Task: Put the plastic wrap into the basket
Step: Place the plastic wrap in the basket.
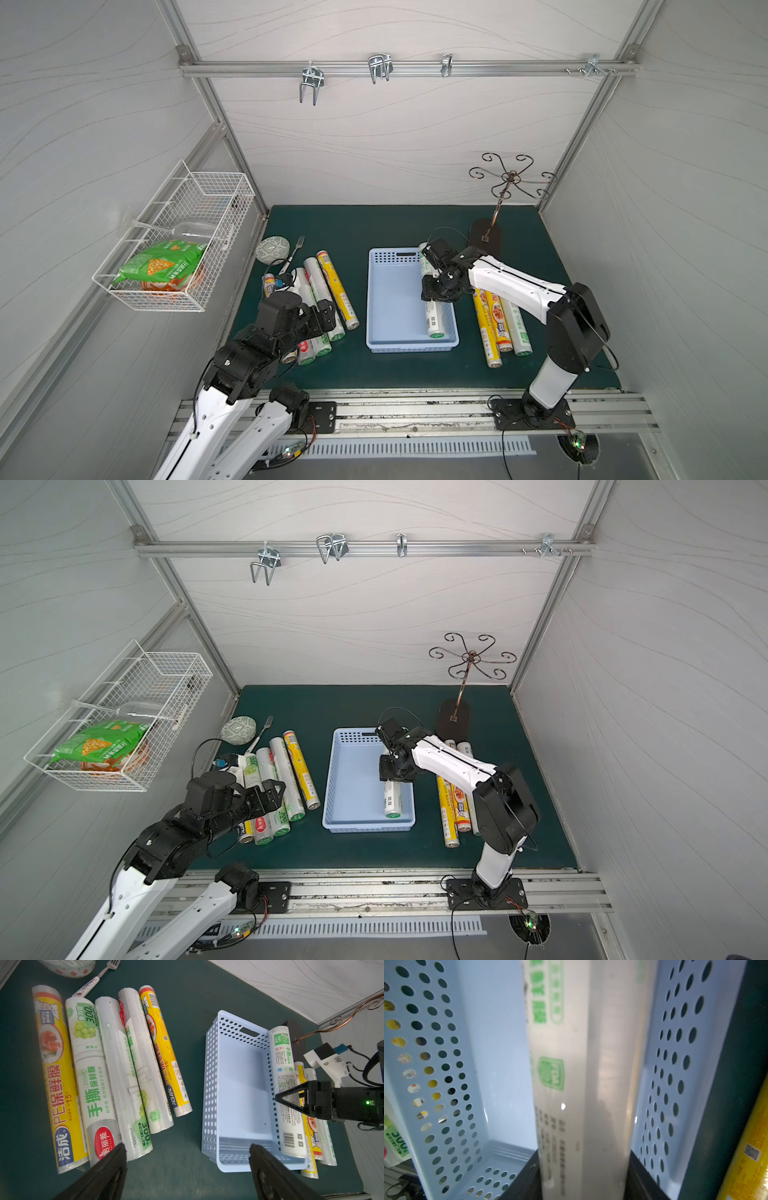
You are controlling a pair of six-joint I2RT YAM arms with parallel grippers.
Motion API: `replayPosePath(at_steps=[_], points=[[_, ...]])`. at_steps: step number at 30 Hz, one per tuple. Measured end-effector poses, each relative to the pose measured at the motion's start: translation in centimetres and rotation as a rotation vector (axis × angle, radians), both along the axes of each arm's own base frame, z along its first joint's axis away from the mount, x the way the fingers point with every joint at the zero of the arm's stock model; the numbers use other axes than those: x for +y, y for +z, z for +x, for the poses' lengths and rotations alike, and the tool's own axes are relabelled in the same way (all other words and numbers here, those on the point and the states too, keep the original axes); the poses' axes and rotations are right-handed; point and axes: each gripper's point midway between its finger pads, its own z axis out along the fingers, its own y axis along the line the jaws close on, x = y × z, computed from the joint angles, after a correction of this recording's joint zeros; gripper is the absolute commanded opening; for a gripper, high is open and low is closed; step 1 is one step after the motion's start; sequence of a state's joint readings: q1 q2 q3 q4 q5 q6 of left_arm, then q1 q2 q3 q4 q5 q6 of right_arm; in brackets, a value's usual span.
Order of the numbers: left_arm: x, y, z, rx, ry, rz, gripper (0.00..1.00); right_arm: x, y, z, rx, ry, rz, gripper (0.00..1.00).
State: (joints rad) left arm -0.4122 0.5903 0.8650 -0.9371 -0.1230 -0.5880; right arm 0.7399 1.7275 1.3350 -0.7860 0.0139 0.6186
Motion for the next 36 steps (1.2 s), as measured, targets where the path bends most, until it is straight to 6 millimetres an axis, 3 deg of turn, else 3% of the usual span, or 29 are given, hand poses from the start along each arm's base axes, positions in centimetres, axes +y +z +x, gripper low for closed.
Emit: replayPosePath(at_steps=[5,22,31,36], points=[[0.0,-1.1,-0.1,0.026,-0.003,0.008,0.95,-0.1,-0.7,-0.1,0.006,-0.002,-0.009,0.4],[-0.6,-1.8,0.5,0.052,-0.004,-0.004,0.94,-1.1,-3.3,-1.0,0.047,-0.007,-0.057,0.41],[-1.0,-2.3,1.0,0.066,-0.008,-0.008,0.94,-0.7,-4.9,-0.1,0.067,-0.013,-0.095,0.45],[-1.3,-2.5,1.5,0.07,-0.011,-0.01,0.93,-0.7,-5.2,0.0,0.075,-0.013,-0.106,0.52]])
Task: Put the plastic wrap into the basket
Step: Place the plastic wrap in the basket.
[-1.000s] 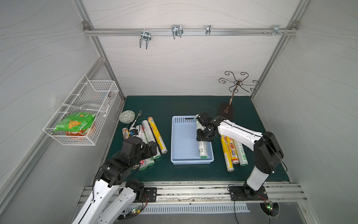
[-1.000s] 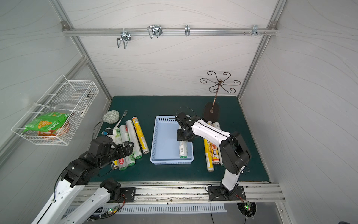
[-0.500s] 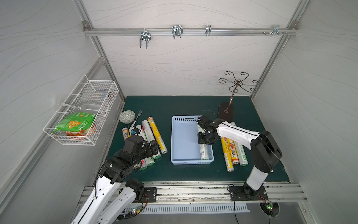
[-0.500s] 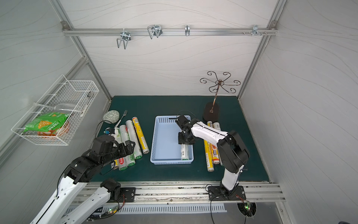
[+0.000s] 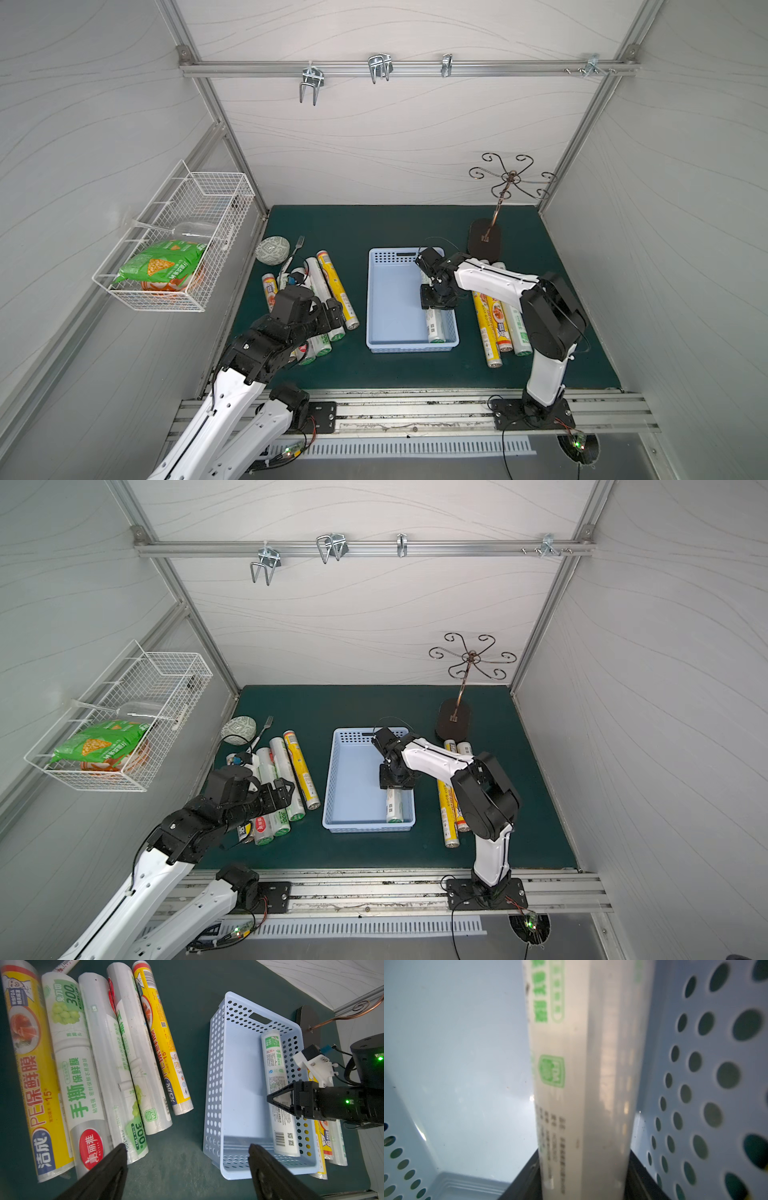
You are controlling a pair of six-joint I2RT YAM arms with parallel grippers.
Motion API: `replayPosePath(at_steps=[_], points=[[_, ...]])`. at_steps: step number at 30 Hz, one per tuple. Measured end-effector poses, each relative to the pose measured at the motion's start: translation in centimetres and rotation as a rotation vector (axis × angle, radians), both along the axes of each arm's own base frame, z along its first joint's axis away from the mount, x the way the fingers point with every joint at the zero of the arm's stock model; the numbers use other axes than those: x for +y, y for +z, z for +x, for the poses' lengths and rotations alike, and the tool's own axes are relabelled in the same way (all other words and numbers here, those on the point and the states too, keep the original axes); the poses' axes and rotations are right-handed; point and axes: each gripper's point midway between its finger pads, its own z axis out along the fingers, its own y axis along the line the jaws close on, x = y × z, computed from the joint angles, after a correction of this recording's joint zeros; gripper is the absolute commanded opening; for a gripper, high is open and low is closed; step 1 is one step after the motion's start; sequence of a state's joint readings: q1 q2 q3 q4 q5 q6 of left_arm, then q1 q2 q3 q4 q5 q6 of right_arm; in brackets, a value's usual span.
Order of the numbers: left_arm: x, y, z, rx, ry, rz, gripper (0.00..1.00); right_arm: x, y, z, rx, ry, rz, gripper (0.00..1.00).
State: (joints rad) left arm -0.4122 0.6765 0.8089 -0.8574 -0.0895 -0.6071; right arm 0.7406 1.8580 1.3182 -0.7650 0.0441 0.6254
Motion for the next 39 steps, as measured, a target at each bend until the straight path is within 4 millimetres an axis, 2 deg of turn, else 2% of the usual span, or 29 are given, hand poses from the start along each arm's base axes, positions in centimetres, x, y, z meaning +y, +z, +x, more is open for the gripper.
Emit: replayPosePath(at_steps=[5,15,31,39], points=[[-0.1,-0.4,0.0,0.014,-0.002,0.004,0.93,0.0,0.2,0.1,-0.002,-0.003,-0.001,0.64],[0.2,-0.8,0.3,0.026,0.001,0.032,0.95,-0.2,1.5,0.7,-0.048,0.001,-0.005,0.64],[0.0,-0.5,1.7,0.054,-0.002,0.08,0.96,-0.5,10.6,-0.4,-0.199,0.095,0.124,0.72],[-1.3,-2.6,3.6,0.152,-0.017,0.105,0.96,-1.5,13.4,-1.2,-0.262,0.128,0.151,0.75]])
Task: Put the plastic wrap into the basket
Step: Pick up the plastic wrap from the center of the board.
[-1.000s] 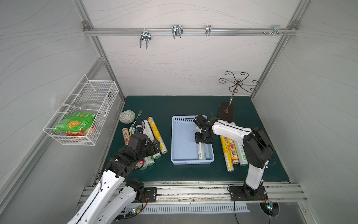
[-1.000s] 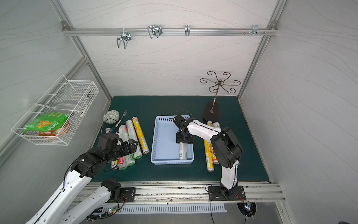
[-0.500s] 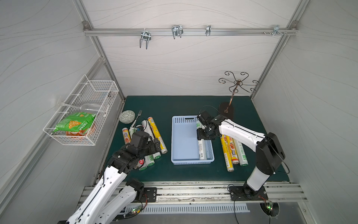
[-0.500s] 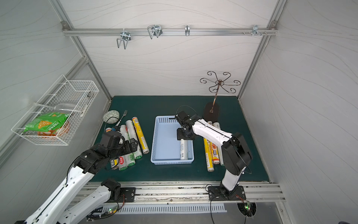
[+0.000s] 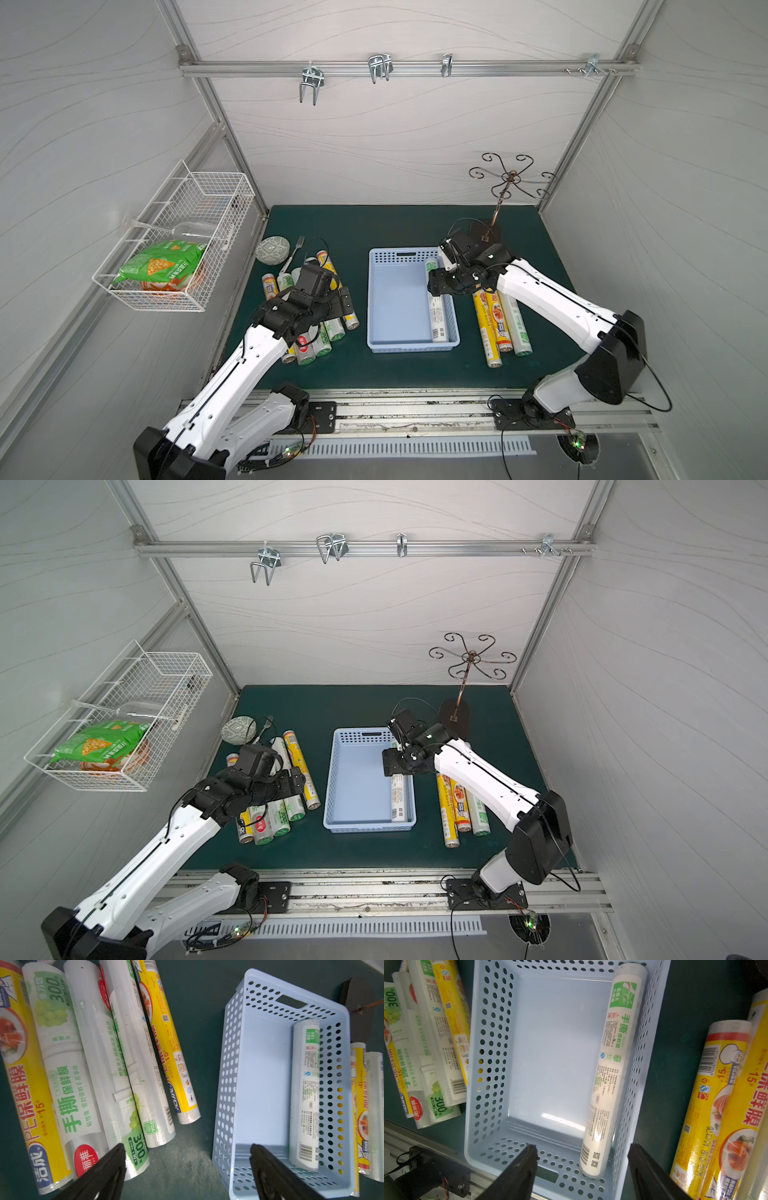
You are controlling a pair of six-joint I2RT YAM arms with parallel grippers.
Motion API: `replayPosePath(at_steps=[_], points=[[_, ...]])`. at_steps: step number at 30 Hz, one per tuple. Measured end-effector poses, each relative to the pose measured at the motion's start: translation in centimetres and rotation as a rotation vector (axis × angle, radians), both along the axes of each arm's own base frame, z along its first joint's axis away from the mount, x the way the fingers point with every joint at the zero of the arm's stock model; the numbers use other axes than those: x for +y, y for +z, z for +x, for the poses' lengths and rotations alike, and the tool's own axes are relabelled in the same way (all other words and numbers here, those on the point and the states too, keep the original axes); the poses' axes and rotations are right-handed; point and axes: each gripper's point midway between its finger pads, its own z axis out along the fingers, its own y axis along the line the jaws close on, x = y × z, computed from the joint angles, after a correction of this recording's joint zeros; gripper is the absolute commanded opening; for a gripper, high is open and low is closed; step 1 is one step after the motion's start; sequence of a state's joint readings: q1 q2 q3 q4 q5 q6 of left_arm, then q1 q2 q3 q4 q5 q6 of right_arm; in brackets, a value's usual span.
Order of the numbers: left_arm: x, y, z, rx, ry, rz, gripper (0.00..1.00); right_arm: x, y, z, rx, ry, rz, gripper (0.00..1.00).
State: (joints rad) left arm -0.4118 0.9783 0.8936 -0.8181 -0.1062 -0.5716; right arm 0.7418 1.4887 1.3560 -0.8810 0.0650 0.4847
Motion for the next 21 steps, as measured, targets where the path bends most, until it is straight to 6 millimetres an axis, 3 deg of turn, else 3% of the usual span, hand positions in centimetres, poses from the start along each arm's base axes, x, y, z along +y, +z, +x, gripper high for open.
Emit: replayPosePath(at_steps=[5,10,21], points=[[0.0,-1.4,1.2,0.058,0.03,0.016,0.95,-1.3,1.3,-0.6,-0.032,-0.004,0.017,0.77],[0.1,-1.5,2.4,0.069,0.06,0.012,0.95,-3.2,2.2,-0.9,-0.063,-0.027,0.036,0.84],[0.2,-2.8,4.8,0.13,0.104,0.029,0.95,-8.6,1.6,-1.1,-0.062,-0.156,0.098,0.97]])
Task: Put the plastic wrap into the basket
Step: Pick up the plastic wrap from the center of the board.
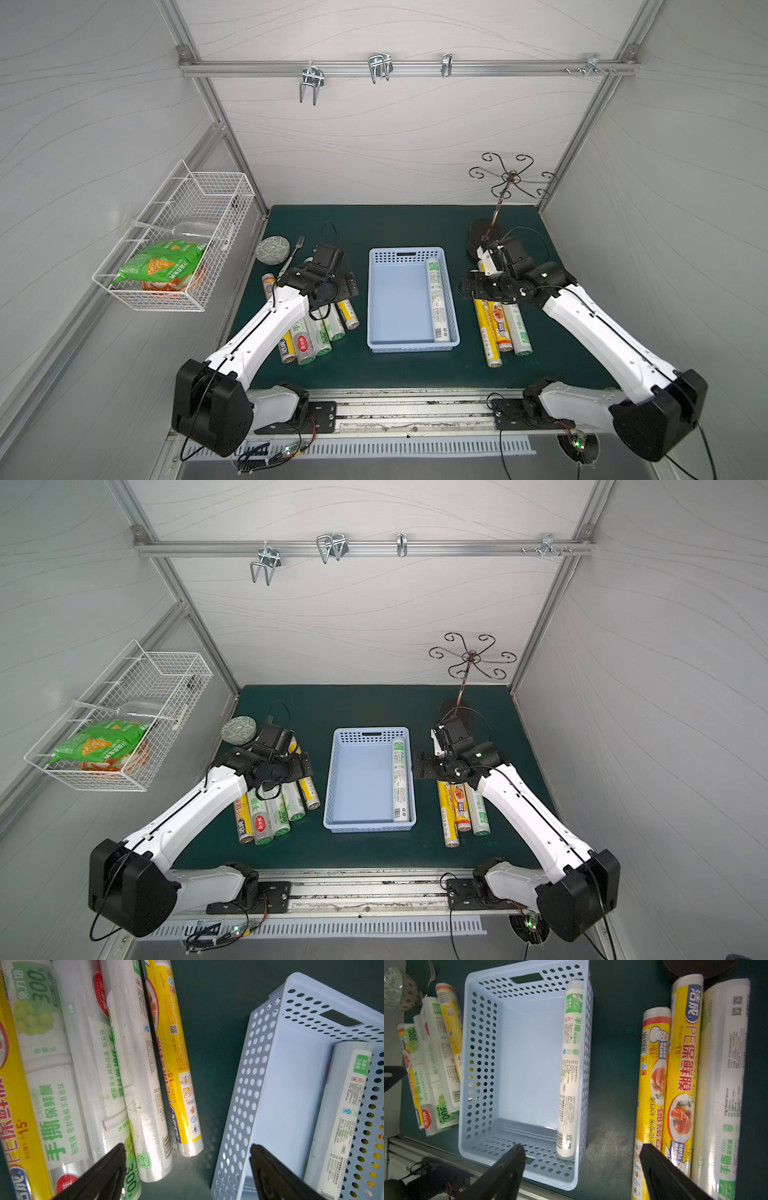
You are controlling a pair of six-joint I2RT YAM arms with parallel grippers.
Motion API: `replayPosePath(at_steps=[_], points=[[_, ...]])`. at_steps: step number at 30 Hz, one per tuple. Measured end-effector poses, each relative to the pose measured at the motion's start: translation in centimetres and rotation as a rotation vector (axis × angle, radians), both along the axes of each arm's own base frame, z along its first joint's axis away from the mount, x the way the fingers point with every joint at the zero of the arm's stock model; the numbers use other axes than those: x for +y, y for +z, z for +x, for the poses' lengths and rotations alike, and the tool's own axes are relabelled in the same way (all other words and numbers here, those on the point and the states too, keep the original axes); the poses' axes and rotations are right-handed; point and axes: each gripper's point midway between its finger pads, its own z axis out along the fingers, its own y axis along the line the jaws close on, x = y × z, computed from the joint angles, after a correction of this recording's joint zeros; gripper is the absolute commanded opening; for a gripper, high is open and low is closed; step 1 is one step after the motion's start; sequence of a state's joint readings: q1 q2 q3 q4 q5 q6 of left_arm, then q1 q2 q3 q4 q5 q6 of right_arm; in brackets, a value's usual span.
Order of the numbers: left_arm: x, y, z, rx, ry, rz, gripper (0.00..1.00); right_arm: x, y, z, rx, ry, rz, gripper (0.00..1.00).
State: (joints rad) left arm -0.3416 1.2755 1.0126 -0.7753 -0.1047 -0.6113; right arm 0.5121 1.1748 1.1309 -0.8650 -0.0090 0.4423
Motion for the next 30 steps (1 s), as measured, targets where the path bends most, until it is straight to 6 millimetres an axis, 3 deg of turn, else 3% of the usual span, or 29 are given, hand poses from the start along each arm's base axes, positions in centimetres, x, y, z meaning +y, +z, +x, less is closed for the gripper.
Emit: replayPosePath(at_steps=[11,30], points=[[-0.1,-3.3,1.7,0.111,0.043,0.008,0.96,-3.3,-1.0,-0.2,0.014,-0.082,0.023,0.99],[-0.6,-6.9,5.4,0.2,0.067,0.017,0.9,-4.0,-2.2,-0.4,0.045,-0.085,0.027,0.99]])
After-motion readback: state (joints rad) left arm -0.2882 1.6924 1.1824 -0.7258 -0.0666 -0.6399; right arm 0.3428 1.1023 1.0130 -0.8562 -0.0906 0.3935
